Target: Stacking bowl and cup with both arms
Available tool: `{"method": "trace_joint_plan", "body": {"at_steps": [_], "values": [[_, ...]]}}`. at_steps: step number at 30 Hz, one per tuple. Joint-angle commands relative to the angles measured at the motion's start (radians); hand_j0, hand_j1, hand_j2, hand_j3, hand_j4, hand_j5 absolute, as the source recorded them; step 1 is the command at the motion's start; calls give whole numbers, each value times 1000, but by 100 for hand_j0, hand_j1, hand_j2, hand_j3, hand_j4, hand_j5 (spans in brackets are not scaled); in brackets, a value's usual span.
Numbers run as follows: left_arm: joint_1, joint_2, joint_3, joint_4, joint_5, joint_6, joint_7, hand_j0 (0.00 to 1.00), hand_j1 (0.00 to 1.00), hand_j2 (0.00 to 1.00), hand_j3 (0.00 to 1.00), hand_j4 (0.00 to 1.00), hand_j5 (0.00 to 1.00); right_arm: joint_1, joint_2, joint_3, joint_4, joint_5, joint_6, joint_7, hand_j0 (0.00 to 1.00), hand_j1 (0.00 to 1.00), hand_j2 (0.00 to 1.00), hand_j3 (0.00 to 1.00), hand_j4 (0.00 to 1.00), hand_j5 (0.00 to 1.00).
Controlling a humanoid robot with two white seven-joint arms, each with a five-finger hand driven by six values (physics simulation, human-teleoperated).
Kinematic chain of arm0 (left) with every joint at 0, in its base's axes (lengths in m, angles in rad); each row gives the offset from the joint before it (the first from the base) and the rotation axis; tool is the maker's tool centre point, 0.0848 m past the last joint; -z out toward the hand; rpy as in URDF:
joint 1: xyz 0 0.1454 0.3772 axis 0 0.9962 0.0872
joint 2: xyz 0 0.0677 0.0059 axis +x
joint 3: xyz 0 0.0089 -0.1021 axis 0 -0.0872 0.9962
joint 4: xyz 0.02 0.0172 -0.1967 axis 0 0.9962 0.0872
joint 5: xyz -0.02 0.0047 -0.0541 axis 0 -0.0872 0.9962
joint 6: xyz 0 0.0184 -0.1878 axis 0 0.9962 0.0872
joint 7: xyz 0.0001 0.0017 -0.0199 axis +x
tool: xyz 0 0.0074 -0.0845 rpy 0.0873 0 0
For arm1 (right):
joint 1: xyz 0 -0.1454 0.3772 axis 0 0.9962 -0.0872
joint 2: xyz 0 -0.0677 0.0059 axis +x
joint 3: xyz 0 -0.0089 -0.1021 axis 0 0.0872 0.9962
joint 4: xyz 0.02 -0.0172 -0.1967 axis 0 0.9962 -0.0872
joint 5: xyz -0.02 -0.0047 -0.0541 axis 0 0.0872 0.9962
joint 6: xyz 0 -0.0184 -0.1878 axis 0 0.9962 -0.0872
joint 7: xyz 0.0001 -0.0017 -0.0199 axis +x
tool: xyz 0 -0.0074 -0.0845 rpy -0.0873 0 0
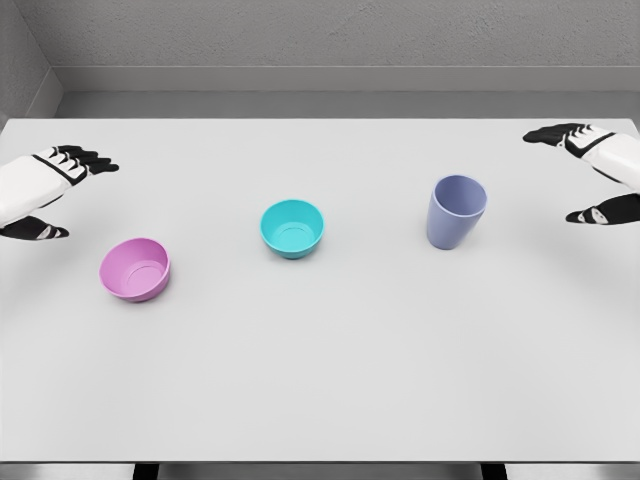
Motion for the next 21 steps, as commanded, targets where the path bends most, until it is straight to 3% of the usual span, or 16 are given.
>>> {"method": "trace_joint_plan", "body": {"at_steps": [1, 7, 9, 14, 21], "values": [[0, 1, 0, -1, 6, 1, 0, 100, 100, 100, 100, 100, 100, -2, -1, 1, -3, -5, 2, 1, 100, 100, 100, 100, 100, 100], [0, -12, -23, -8, 5, 1, -1, 100, 100, 100, 100, 100, 100, -2, -4, -11, -41, -3, 2, 1, 100, 100, 100, 100, 100, 100], [-2, -11, -58, -42, 9, 1, -78, 100, 100, 100, 100, 100, 100, -3, -11, -14, -43, -3, 2, 3, 100, 100, 100, 100, 100, 100], [-2, -2, -58, -50, 11, 1, -166, 100, 100, 100, 100, 100, 100, 9, -15, -51, -46, -5, 2, 1, 100, 100, 100, 100, 100, 100], [-2, 0, -61, -50, 14, 1, -218, 100, 100, 100, 100, 100, 100, 8, -6, -52, -41, -5, 2, 1, 100, 100, 100, 100, 100, 100]]}}
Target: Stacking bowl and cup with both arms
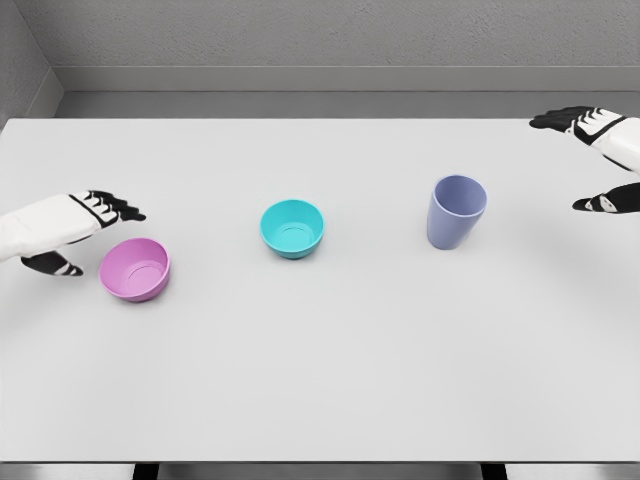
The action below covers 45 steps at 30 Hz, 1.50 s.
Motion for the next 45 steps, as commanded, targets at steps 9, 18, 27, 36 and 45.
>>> {"method": "trace_joint_plan", "body": {"at_steps": [9, 18, 27, 36, 45], "values": [[-2, -20, -45, -33, 4, 1, -15, 100, 100, 100, 100, 100, 100, 2, 5, -1, 3, -7, 2, -1, 100, 100, 100, 100, 100, 100], [-5, -27, -48, -50, 8, 1, -41, 100, 100, 100, 100, 100, 100, 3, 4, -4, -3, -4, 2, -1, 100, 100, 100, 100, 100, 100], [-3, -29, -58, -73, 8, 1, -43, 100, 100, 100, 100, 100, 100, 40, 53, -141, -4, -3, 2, -1, 100, 100, 100, 100, 100, 100], [-5, -27, -65, -80, 7, 1, -56, 100, 100, 100, 100, 100, 100, 60, 47, -145, -37, -3, 2, -1, 100, 100, 100, 100, 100, 100], [-11, -23, -73, -83, 8, 1, -58, 100, 100, 100, 100, 100, 100, 92, 38, -141, -78, -3, 2, -1, 100, 100, 100, 100, 100, 100]]}}
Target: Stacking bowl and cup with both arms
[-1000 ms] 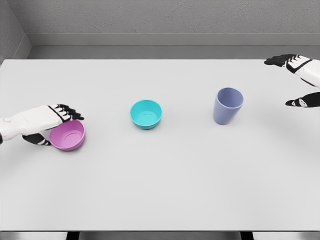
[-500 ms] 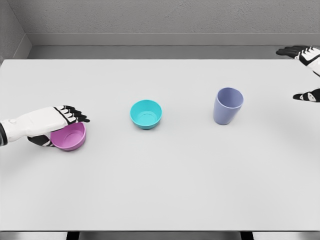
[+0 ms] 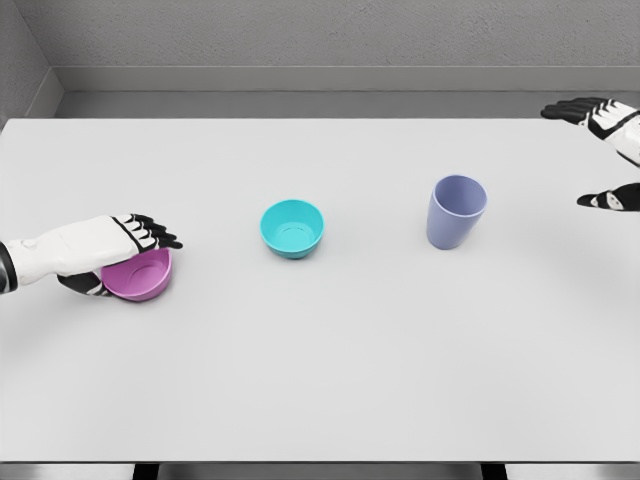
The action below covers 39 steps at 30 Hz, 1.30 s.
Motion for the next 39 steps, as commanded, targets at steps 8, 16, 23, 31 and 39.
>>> {"method": "trace_joint_plan", "body": {"at_steps": [8, 16, 23, 31, 39], "values": [[-2, 0, -1, -2, 2, 2, 0, 72, 72, 72, 72, 72, 72, 2, -3, -2, -12, -7, 2, -1, 100, 100, 100, 100, 100, 100], [-2, -4, -1, -2, 5, 2, 2, 65, 65, 65, 65, 65, 65, 2, -6, -2, -14, -7, 2, -1, 100, 100, 100, 100, 100, 100], [-3, -30, -1, -1, 68, 2, 5, 63, 63, 63, 63, 63, 63, 2, -7, -3, -14, -7, 2, -1, 100, 100, 100, 100, 100, 100], [-32, -92, -1, 9, 116, 2, 5, 63, 63, 63, 63, 63, 63, 14, -18, -8, -12, -7, 2, -1, 100, 100, 100, 100, 100, 100], [-80, -165, 1, 13, 114, 2, 3, 52, 52, 52, 52, 52, 52, 14, -20, -9, -12, -7, 2, -1, 100, 100, 100, 100, 100, 100]]}}
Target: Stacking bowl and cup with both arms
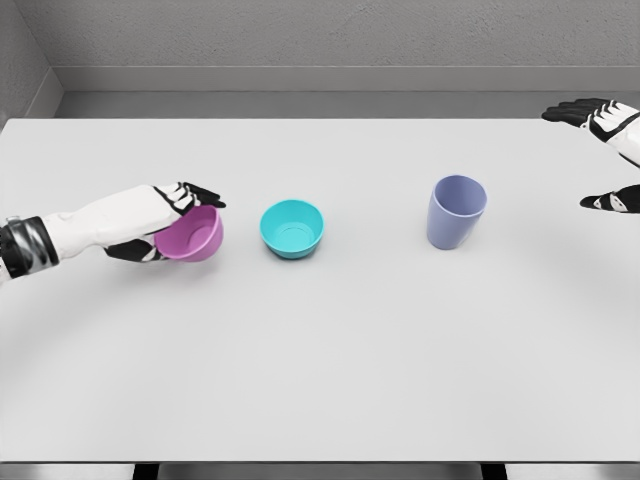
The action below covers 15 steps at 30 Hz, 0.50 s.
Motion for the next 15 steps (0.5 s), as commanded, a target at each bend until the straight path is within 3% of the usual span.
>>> {"method": "trace_joint_plan", "body": {"at_steps": [1, 6, 9, 15], "values": [[-2, -34, 1, 2, 5, 2, 2, 52, 52, 52, 52, 52, 52, 0, -1, -1, 0, -7, 2, -1, 100, 100, 100, 100, 100, 100], [-43, -108, 1, 5, 1, 2, 3, 53, 53, 53, 53, 53, 53, 0, -1, 1, 0, -7, 2, -1, 100, 100, 100, 100, 100, 100], [-77, -175, 0, 50, -11, 2, 0, 53, 53, 53, 53, 53, 53, 0, -1, 1, 0, -7, 2, -1, 100, 100, 100, 100, 100, 100], [-120, -280, -16, 116, -103, 2, -1, 53, 53, 53, 53, 53, 53, 0, -3, -1, 0, -6, 2, -1, 100, 100, 100, 100, 100, 100]]}}
